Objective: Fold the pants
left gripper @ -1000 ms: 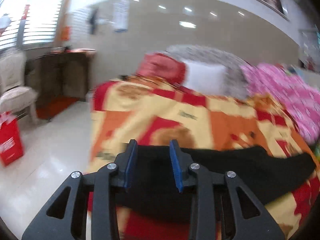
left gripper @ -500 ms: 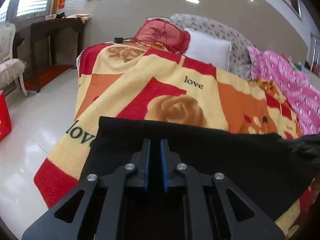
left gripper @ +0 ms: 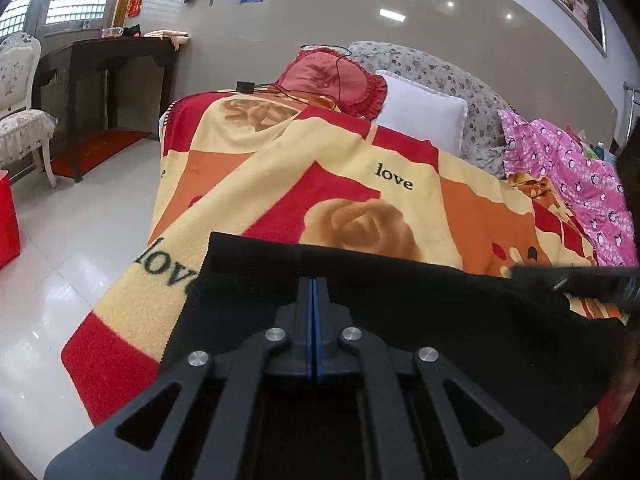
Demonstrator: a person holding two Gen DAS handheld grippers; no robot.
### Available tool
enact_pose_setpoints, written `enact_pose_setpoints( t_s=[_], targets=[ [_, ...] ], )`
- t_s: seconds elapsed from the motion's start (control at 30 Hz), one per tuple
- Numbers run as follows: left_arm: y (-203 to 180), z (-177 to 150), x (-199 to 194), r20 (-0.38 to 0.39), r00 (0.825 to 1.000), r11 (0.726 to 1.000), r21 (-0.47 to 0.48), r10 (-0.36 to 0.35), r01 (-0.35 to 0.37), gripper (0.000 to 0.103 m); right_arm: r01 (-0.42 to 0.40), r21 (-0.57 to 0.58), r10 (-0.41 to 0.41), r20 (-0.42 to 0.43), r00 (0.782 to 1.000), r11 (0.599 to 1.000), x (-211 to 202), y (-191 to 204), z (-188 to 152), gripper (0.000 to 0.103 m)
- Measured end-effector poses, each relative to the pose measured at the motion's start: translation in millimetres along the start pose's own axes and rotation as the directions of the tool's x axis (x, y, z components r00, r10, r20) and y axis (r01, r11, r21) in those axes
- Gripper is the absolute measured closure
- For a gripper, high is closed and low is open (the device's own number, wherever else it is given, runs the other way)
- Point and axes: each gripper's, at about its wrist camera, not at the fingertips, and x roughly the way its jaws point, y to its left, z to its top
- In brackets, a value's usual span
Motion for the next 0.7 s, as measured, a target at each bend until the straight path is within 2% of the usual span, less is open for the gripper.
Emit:
enact_pose_setpoints(
  t_s=[0.03, 0.1, 0.17, 0.2, 0.23, 0.27, 0.3, 0.37, 0.4, 0.47, 0.5, 0.53, 0.6, 0.7],
  targets=[
    [0.9, 0.5, 0.3, -0.005, 1.000, 1.000, -0.005, -0.005, 0.005, 0.101, 0.000, -0.045, -0.002, -0.042, 0.999, 0.999, 19.3, 10.6, 3.0, 0.097],
    [3.6, 1.8, 0.3, -0.018, 1.000, 1.000, -0.021, -0.020, 0.020, 0.101, 0.068, -0.059, -0.073, -0.087, 0.994, 0.996, 37.4, 6.2, 3.7, 0.103],
    [5.1, 3.0, 0.8, -0.026, 0.999, 0.999, -0.031, -0.029, 0.028, 0.101, 0.189, 0.031, -0.187, -0.076, 0.979, 0.981, 39.9, -28.0, 9.1, 0.103],
    [4.8, 2.7, 1.0, -0.027, 0.999, 0.999, -0.032, -0.027, 0.026, 0.101, 0.179, 0.096, -0.173, -0.072, 0.982, 0.979, 36.3, -44.5, 10.6, 0.103],
    [4.1, 2.4, 1.0, -0.026, 0.999, 0.999, -0.031, -0.024, 0.023, 0.101, 0.203, 0.133, -0.194, -0.077, 0.978, 0.970, 32.0, -52.1, 10.6, 0.103],
    [3.6, 2.3, 1.0, -0.024, 0.999, 0.999, -0.030, -0.021, 0.020, 0.101, 0.242, 0.155, -0.237, -0.051, 0.970, 0.958, 19.8, -58.1, 8.9, 0.096],
    [3.3, 2.2, 0.9, -0.022, 1.000, 0.999, -0.032, -0.019, 0.018, 0.101, 0.213, 0.167, -0.215, -0.006, 0.977, 0.963, 7.3, -58.5, 6.0, 0.096],
    [2.4, 2.1, 0.7, -0.021, 1.000, 0.999, -0.032, -0.013, 0.012, 0.101, 0.101, 0.187, -0.110, 0.041, 0.993, 0.977, -11.7, -50.6, -4.9, 0.096],
    [1.7, 1.9, 0.7, -0.021, 1.000, 1.000, -0.030, -0.009, 0.009, 0.101, 0.055, 0.177, -0.063, 0.041, 0.997, 0.983, -14.4, -46.9, -8.4, 0.095],
    [0.3, 2.1, 0.8, -0.023, 1.000, 1.000, -0.023, -0.001, 0.001, 0.101, -0.081, 0.132, 0.086, -0.032, 0.996, 0.988, -6.3, -27.3, -26.4, 0.095],
    [0.0, 2.5, 1.3, -0.025, 1.000, 1.000, -0.020, 0.001, -0.001, 0.101, -0.095, 0.111, 0.104, -0.078, 0.992, 0.989, 0.5, -21.4, -37.4, 0.095],
    [-0.5, 2.9, 1.5, -0.027, 1.000, 1.000, -0.017, 0.003, -0.004, 0.101, -0.077, 0.104, 0.087, -0.098, 0.991, 0.992, 4.6, -19.4, -42.0, 0.100],
    [-1.0, 4.0, 1.9, -0.035, 0.999, 1.000, -0.010, 0.004, -0.004, 0.101, -0.105, 0.156, 0.117, -0.068, 0.991, 0.982, -0.6, -39.5, -51.8, 0.103],
    [-1.0, 4.1, 1.7, -0.036, 0.999, 1.000, -0.009, 0.004, -0.005, 0.101, -0.085, 0.266, 0.089, -0.001, 0.996, 0.960, -33.8, -91.6, -66.2, 0.103]
  ],
)
